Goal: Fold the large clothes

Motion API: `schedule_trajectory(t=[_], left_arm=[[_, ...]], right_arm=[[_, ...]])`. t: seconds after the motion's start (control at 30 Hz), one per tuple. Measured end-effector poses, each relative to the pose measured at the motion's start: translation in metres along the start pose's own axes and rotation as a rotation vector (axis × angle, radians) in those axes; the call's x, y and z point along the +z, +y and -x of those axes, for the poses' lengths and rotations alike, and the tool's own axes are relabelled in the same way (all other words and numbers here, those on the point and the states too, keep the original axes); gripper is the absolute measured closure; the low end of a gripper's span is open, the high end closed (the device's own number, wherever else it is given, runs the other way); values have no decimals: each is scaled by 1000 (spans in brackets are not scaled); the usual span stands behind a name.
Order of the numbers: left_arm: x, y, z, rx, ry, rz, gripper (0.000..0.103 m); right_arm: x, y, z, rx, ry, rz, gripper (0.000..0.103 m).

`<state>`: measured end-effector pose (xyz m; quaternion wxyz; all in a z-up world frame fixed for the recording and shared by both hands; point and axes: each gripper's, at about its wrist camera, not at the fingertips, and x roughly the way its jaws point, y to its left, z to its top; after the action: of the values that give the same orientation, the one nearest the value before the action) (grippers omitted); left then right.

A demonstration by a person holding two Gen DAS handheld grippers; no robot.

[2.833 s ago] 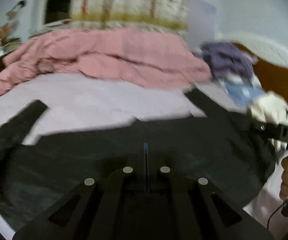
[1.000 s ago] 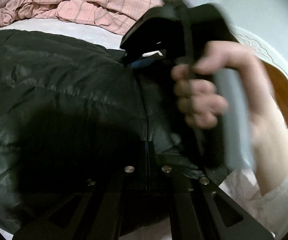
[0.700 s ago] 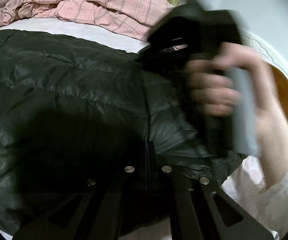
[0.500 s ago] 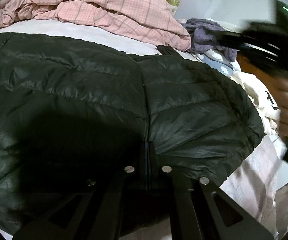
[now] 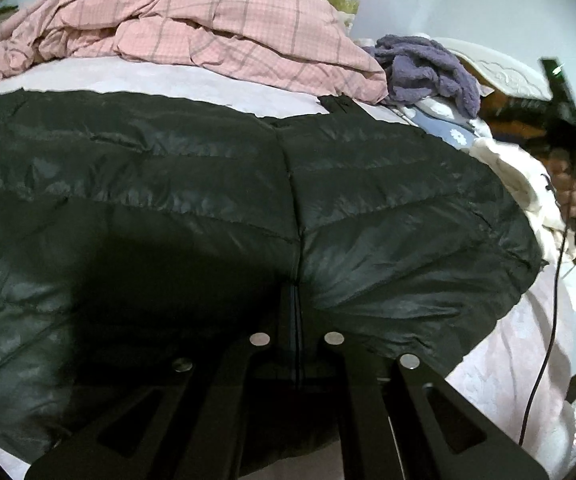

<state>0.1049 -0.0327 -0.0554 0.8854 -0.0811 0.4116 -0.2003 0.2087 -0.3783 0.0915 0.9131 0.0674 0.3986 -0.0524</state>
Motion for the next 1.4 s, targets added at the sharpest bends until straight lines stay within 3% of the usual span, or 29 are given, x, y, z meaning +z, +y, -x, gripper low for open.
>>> schedule_trajectory(t=[0.03, 0.1, 0.17, 0.2, 0.23, 0.27, 0.33, 0.47, 0.6, 0.73, 0.8, 0.87, 0.97, 1.1, 1.23, 1.27, 1.3, 1.37, 1.4], left_arm=[[3, -2, -3, 11, 5, -14, 100], [9, -1, -6, 26, 1, -18, 100], [9, 1, -8, 25, 3, -10, 100], [9, 1, -7, 25, 1, -13, 100], [9, 0, -7, 28, 0, -16, 100], [9, 0, -7, 30, -1, -19, 100], [9, 1, -7, 28, 0, -18, 100], [8, 1, -7, 27, -2, -18, 100], [8, 1, -7, 30, -5, -21, 100], [7, 0, -6, 34, -8, -25, 100], [7, 0, -6, 36, -10, -29, 100], [6, 0, -6, 34, -11, -29, 100], [7, 0, -6, 24, -12, -21, 100], [6, 2, -5, 17, -16, -20, 100], [6, 4, -4, 8, -19, -16, 100], [6, 4, -4, 9, -19, -16, 100], [6, 4, -4, 9, -19, -16, 100], [6, 5, -4, 9, -18, -17, 100], [6, 5, -5, 11, -17, -18, 100]], right_arm=[[-4, -10, -16, -10, 45, -35, 43], [-20, -26, -36, 52, 124, -90, 43], [-36, -27, -50, 110, 159, -78, 43], [-41, -26, -51, 111, 152, -52, 49], [-45, -22, -48, 96, 124, -10, 66], [-52, -18, -42, 47, 72, 30, 102], [-65, -23, -21, -82, -36, 24, 103], [-107, -46, 34, -36, -138, -86, 103], [-158, -72, 74, -18, -122, -153, 103], [-207, -102, 99, -161, -105, -209, 103], [-225, -123, 101, -227, -51, -285, 102], [-228, -143, 112, -148, -78, -385, 100], [-197, -128, 125, -56, -147, -308, 98], [-138, -69, 127, 169, -199, -145, 68], [-67, -7, 83, 234, -155, -48, 68], [-52, 2, 69, 235, -128, -35, 67], [-35, 13, 50, 208, -96, -13, 56], [-9, 32, 6, 79, -67, 36, 37], [2, 35, -13, 18, -53, 36, 34]])
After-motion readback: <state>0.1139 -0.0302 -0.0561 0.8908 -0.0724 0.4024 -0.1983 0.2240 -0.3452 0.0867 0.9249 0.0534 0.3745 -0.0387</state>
